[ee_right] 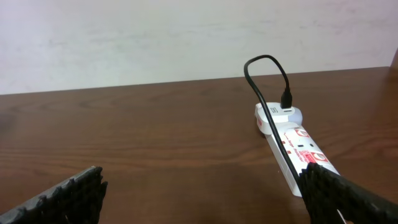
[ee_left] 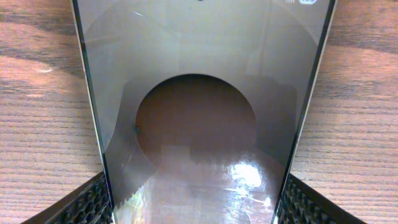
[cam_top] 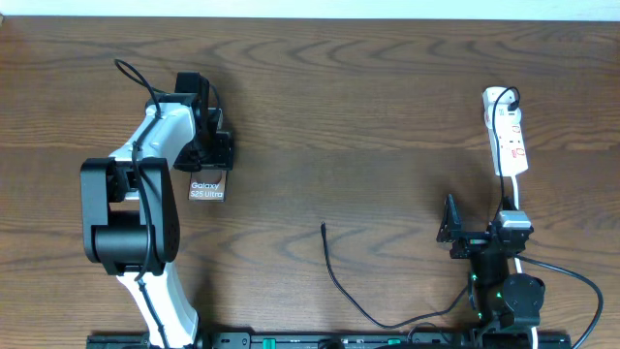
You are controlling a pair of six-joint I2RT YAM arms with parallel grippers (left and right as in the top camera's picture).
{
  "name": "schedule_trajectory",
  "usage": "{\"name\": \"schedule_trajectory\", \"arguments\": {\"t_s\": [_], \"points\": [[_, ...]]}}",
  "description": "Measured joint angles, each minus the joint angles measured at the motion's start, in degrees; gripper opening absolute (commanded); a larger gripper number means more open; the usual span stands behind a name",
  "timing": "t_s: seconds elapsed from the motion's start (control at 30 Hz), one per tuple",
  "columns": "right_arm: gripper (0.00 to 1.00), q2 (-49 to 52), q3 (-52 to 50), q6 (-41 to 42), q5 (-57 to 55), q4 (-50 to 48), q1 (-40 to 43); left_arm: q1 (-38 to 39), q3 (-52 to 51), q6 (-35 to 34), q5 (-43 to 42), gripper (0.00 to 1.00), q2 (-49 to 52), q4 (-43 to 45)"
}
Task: Plug charger to phone and switch on socket
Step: 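Close the left gripper on the phone's top edge, then lift the phone with the left gripper and turn it upright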
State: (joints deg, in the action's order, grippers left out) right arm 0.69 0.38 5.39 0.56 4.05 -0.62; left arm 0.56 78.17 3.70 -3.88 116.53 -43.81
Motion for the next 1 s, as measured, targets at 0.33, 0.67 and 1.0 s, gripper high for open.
{"name": "schedule_trajectory", "arguments": {"t_s": [0.33,0.67,1.0], "points": [[0.99,0.0,0.0,0.0,0.0,0.0,0.0,0.0,0.0,0.0,0.0,0.07,0.0,0.0],[0.99,0.0,0.0,0.0,0.0,0.0,0.0,0.0,0.5,0.2,0.0,0.07,0.0,-1.6],[0.99,0.0,0.0,0.0,0.0,0.0,0.0,0.0,3.1,0.2,-1.3,0.07,-15.8,-2.2]]}}
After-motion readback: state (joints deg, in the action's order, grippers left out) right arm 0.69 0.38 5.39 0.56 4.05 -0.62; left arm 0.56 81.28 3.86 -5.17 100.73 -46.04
